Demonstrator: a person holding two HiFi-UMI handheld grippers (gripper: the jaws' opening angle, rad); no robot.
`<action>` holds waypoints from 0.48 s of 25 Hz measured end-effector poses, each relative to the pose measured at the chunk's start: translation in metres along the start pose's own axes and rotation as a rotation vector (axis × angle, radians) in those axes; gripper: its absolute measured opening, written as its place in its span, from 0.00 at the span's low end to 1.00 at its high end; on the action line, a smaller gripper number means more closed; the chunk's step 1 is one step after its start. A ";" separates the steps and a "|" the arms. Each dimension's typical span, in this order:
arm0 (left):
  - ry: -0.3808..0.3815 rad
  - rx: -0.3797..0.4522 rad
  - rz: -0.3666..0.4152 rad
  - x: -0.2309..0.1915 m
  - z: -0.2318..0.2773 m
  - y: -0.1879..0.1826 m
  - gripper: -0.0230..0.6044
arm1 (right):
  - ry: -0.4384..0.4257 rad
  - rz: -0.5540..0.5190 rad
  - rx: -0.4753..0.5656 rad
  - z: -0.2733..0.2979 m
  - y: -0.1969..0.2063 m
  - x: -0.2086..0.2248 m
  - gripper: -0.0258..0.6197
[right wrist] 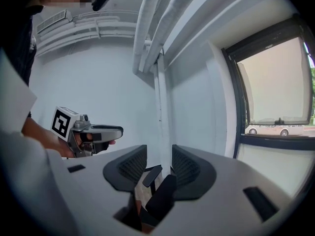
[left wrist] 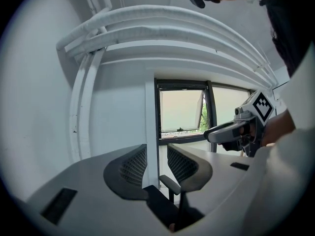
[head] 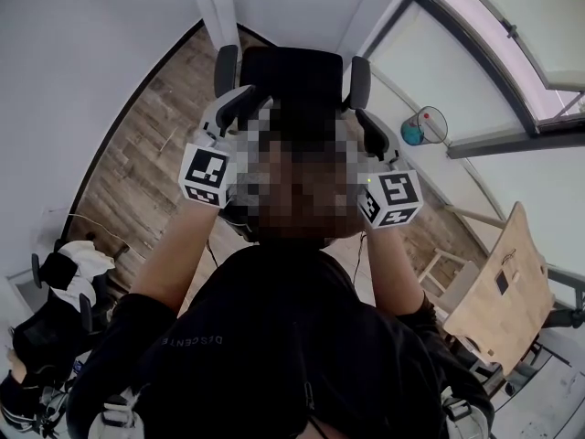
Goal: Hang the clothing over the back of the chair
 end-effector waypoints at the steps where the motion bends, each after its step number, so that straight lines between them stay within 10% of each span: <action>1: 0.001 0.012 0.004 0.002 -0.002 -0.004 0.25 | 0.006 -0.006 0.014 -0.003 -0.004 -0.001 0.30; 12: 0.087 0.096 0.027 0.027 -0.025 -0.033 0.14 | 0.016 -0.069 0.161 -0.036 -0.040 -0.029 0.14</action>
Point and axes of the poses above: the fingertips, and each gripper's own axes: z forward along the fingers, x to its right, y out of its underside, the point moved 3 cm from there along -z, backward along the fingers, and after that the axes turned 10 degrees about -x, right-handed, at the moved point
